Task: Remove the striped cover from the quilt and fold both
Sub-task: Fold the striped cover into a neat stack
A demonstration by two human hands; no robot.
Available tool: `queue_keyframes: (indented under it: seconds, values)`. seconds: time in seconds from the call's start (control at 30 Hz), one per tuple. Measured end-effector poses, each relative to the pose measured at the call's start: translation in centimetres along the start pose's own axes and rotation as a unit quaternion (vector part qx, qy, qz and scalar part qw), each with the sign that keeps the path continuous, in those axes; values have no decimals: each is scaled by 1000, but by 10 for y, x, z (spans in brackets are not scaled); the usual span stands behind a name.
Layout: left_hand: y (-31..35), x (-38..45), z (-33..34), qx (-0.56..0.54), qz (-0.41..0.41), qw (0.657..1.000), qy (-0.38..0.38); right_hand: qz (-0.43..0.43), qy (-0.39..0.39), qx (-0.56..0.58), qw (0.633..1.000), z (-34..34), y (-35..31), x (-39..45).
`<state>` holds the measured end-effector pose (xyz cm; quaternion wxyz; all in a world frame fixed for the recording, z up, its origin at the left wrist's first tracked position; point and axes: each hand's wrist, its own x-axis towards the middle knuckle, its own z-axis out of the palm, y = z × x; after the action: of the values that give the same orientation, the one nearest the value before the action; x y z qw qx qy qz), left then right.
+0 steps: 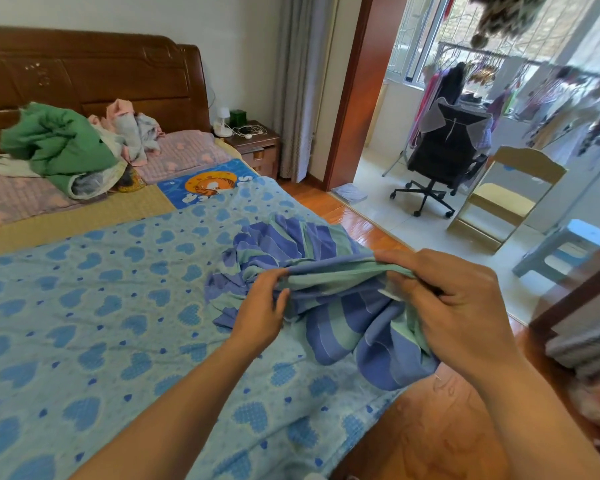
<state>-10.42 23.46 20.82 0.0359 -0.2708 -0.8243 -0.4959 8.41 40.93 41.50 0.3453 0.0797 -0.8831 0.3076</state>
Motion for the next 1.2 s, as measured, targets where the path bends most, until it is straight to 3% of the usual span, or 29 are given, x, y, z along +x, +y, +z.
queue_keyframes:
  seconds: [0.33, 0.57, 0.7, 0.97, 1.2]
  values:
    - [-1, 12, -4, 38, 1, 999, 16, 22, 11, -8, 1000, -6, -8, 5]
    - [-5, 16, -1, 57, 1, 998, -14, 13, 17, -12, 1000, -9, -10, 9]
    - [-5, 25, 0, 102, -40, 994, -22, 7, 32, 1, 999, -15, -16, 12]
    - [6, 20, 20, 123, -128, 982, 62, 21, 60, 5, 998, -24, -19, 16]
    - [8, 26, 25, 82, -78, 993, 42, 14, 50, -4, 999, -27, -18, 18]
